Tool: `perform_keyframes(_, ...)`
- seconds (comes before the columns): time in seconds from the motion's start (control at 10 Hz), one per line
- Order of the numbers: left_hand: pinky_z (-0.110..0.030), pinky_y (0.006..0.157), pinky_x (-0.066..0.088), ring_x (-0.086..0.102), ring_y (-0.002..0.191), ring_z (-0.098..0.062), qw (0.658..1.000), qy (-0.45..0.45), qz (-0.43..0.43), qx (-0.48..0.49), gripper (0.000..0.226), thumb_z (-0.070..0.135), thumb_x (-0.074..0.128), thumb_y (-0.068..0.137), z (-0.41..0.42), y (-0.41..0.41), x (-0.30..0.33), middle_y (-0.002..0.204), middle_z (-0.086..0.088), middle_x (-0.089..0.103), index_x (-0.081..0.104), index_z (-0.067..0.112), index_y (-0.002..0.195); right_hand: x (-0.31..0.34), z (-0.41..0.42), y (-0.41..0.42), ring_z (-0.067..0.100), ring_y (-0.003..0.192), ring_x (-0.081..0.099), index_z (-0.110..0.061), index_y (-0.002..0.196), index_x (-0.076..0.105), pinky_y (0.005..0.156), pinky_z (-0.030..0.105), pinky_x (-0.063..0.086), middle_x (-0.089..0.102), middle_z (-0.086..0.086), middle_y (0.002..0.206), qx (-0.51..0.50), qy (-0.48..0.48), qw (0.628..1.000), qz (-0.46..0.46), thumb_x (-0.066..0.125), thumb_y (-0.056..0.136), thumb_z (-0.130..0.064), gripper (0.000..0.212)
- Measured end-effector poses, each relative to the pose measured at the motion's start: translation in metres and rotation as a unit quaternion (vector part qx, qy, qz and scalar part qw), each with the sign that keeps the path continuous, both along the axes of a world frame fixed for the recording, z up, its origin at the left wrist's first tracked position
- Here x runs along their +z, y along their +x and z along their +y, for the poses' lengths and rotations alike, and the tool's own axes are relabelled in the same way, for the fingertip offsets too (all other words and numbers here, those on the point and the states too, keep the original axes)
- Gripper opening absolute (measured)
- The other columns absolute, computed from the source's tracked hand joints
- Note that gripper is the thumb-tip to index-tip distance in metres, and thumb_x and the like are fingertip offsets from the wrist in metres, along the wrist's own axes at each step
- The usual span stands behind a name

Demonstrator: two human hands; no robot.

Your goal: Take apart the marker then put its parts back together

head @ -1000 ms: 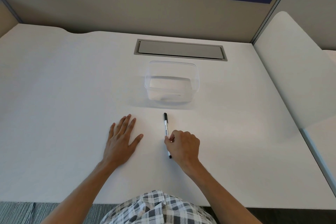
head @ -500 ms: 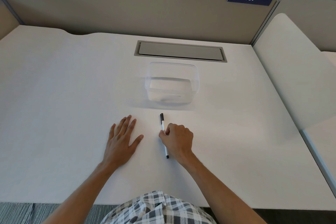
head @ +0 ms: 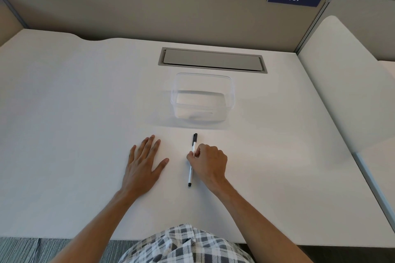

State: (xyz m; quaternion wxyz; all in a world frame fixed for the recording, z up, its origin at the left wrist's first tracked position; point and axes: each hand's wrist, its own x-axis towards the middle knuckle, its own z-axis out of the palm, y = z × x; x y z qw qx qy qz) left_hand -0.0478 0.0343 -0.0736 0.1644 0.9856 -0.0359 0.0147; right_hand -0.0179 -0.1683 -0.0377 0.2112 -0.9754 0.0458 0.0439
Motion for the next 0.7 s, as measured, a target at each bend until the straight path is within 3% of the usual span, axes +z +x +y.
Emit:
perform_keyframes(0.5,-0.042,0.122,0.006,0.004,0.149,-0.012,1.000,0.011,0.017,-0.004,0.076,0.067,0.013,0.089,0.0007,-0.0002,0.0026,0.162,0.004,0.011,0.018,0.026,0.153,0.0042,-0.0019,-0.0008,0.030,0.070,0.064,-0.013,0.075,0.063,0.069,0.034,0.049,0.069,0.003,0.072,-0.018,0.027,0.999,0.008,0.058,0.083,-0.047,0.035)
perform_keyframes(0.7,-0.042,0.122,0.004,0.003,0.149,-0.011,1.000,0.003,0.011,-0.011,0.078,0.068,0.012,0.088,0.0002,-0.0002,0.0026,0.162,0.005,0.009,0.018,0.025,0.153,0.0068,-0.0015,-0.0009,0.029,0.066,0.063,-0.014,0.075,0.060,0.065,0.033,0.048,0.068,0.000,0.068,-0.033,0.039,0.999,-0.013,0.056,0.084,-0.051,0.039)
